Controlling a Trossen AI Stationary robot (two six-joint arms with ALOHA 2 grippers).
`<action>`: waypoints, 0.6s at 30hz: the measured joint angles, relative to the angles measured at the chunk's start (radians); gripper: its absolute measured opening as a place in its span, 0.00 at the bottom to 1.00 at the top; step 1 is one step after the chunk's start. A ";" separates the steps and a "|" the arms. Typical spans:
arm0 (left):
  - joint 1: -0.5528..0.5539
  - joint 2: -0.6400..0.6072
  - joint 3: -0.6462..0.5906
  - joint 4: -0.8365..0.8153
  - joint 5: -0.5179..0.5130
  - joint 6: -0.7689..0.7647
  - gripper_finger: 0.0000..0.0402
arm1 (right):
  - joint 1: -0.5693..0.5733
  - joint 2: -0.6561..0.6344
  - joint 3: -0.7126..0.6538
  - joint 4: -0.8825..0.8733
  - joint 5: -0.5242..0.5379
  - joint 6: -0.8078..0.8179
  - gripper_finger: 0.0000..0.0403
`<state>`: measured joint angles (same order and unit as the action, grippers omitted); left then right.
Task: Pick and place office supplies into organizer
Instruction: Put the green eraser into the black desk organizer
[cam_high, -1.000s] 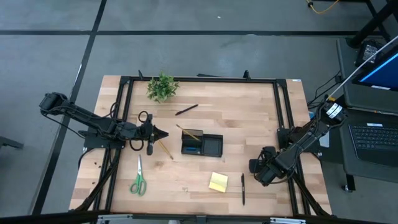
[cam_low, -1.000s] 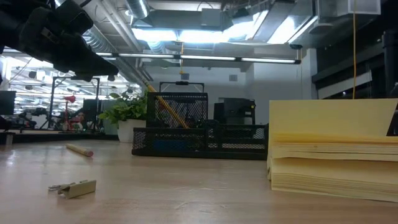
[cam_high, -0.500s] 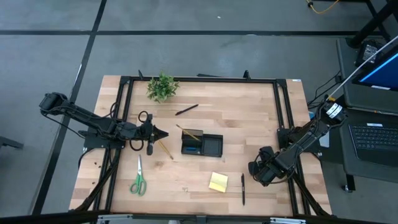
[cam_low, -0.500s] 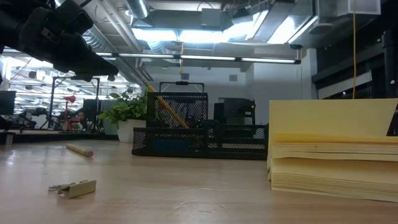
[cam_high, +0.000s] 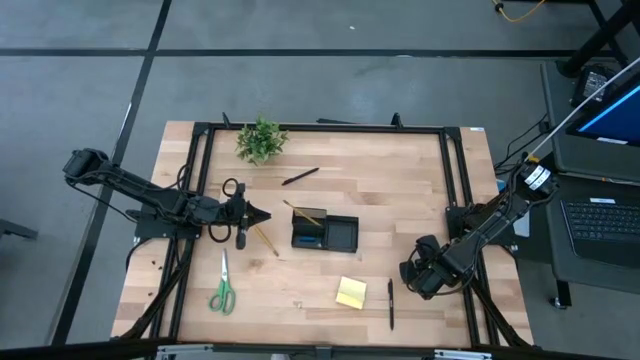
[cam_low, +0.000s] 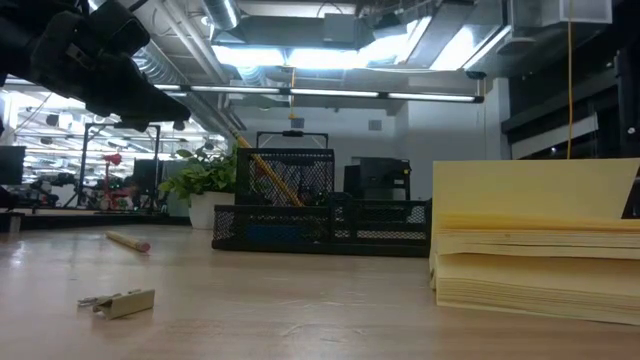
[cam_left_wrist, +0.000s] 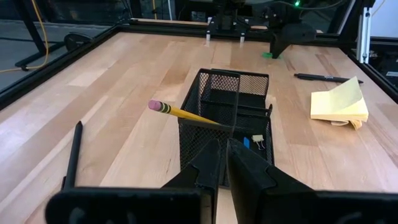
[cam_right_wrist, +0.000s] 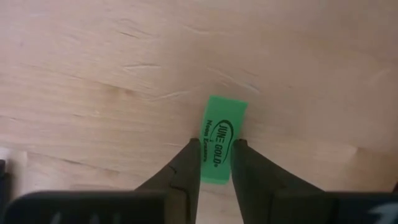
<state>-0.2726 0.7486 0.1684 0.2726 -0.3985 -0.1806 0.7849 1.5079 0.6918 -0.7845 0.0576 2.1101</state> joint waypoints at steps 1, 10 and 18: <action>0.000 0.000 0.000 0.000 0.000 0.000 0.07 | 0.000 -0.002 0.000 -0.001 0.003 -0.001 0.21; 0.000 0.000 0.000 0.000 0.000 0.000 0.07 | -0.001 -0.001 0.074 -0.035 0.193 -0.128 0.21; 0.000 0.000 0.000 0.020 0.000 0.000 0.07 | -0.007 -0.002 0.128 -0.039 0.333 -0.279 0.21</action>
<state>-0.2726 0.7490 0.1684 0.2930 -0.3985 -0.1810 0.7776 1.5064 0.8195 -0.8230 0.3902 1.8316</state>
